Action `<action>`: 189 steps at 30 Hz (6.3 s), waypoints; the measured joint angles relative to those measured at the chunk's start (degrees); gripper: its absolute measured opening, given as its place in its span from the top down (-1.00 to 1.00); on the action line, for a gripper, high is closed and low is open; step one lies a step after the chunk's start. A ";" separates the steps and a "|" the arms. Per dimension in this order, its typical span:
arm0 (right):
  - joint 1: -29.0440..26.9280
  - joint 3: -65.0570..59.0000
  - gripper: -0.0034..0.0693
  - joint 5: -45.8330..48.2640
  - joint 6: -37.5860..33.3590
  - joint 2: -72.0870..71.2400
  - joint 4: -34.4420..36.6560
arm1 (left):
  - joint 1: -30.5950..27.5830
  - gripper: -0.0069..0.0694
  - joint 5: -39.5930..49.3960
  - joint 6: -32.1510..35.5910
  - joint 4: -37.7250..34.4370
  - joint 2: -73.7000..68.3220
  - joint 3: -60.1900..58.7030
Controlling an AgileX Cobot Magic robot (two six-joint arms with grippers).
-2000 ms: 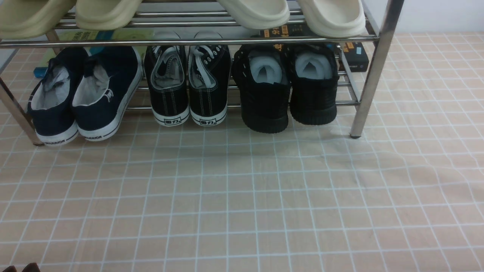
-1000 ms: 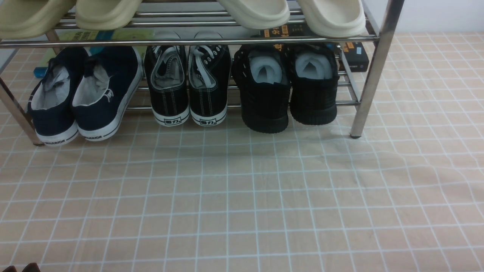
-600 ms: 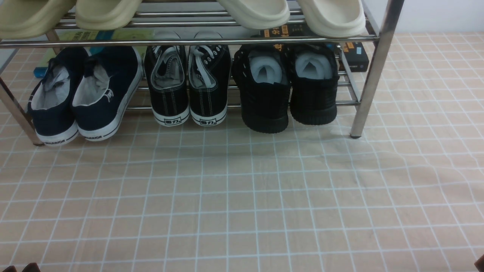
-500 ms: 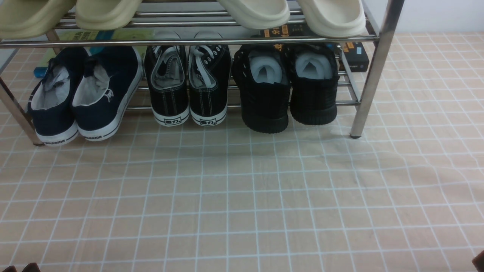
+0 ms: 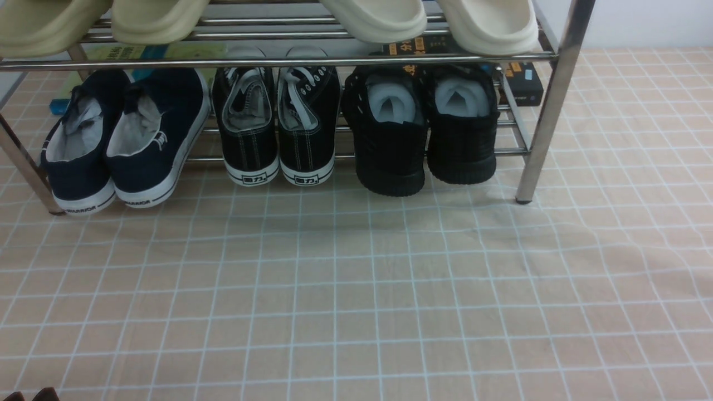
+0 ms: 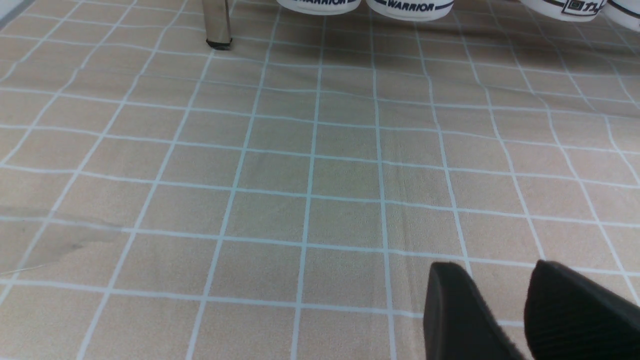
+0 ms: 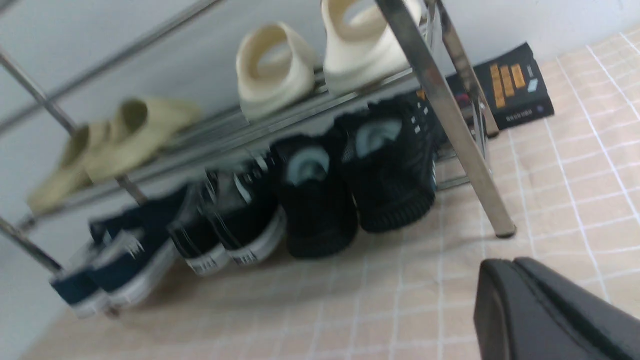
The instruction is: Take the shoes off the shelf from the light coffee tablecloth by hand.
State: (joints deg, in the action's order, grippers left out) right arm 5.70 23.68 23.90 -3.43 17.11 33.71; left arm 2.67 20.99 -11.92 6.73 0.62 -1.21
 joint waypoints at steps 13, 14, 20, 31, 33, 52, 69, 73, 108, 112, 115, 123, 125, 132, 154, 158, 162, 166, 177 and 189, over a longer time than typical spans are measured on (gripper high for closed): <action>0.13 27.43 0.90 35.88 -15.32 46.07 -1.13 | 0.00 0.19 0.00 0.00 0.00 0.00 0.00; 0.48 29.00 0.90 37.03 -18.42 48.41 1.49 | 0.00 0.19 0.00 0.00 0.00 0.00 0.00; 8.98 37.92 0.89 37.57 -26.23 58.65 5.96 | 0.00 0.19 0.00 0.00 0.00 0.00 0.00; 24.95 63.61 0.50 35.58 -6.18 77.40 -17.84 | 0.00 0.19 0.00 0.00 0.01 0.00 0.00; 26.25 67.64 0.35 35.56 -3.45 80.20 -21.33 | 0.00 0.19 0.00 0.00 0.06 0.00 0.00; 27.14 89.36 -0.19 29.39 -0.46 99.98 -31.11 | 0.00 0.19 0.00 0.00 0.18 0.00 0.00; 27.14 90.43 -0.11 23.54 3.43 103.70 -32.63 | 0.00 0.19 0.00 0.00 0.18 0.00 0.00; 27.14 93.88 -0.11 29.86 4.10 103.40 -30.55 | 0.00 0.19 0.00 0.00 0.24 0.00 0.00; 27.34 101.75 0.85 45.13 5.23 107.18 -26.34 | 0.00 0.19 0.00 0.00 0.52 0.04 0.00; 27.62 102.51 0.85 48.10 4.19 99.76 -23.03 | 0.00 0.19 0.00 0.00 0.91 0.04 0.00; 27.62 100.07 0.85 48.62 4.19 95.18 -21.85 | 0.00 0.19 0.02 0.00 1.24 0.04 0.00; 27.62 79.76 0.85 48.53 3.10 78.16 -19.00 | 0.00 0.19 0.02 0.00 1.92 0.04 0.00; 27.62 75.87 0.85 48.47 1.17 76.39 -17.35 | 0.00 0.19 0.02 0.00 1.92 0.04 0.00; 27.57 64.53 0.85 48.41 -8.69 75.59 -11.24 | 0.00 0.19 0.02 0.00 2.03 0.04 0.00; 32.67 62.99 0.85 32.62 -6.87 81.32 -11.21 | 0.00 0.19 0.07 0.00 2.18 0.04 0.00; 32.67 62.99 0.85 30.11 -1.69 81.83 -15.28 | 0.00 0.19 0.07 0.00 2.18 0.04 0.00; 32.67 62.99 0.85 27.95 0.73 83.49 -16.28 | 0.00 0.19 0.07 0.00 2.18 0.04 0.00; 32.67 62.99 0.85 27.66 1.01 85.03 -15.86 | 0.00 0.19 0.07 0.00 2.18 0.04 0.00; 32.67 65.58 0.85 27.94 1.10 87.77 -16.09 | 0.00 0.19 0.07 0.00 2.30 0.04 0.00; 33.49 68.69 0.84 28.42 1.10 93.33 -21.40 | 0.00 0.19 0.07 0.00 2.34 0.06 0.00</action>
State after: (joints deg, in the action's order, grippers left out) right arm 39.19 92.37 52.33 -2.33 110.43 12.31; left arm 2.67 21.05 -11.92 9.07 0.67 -1.21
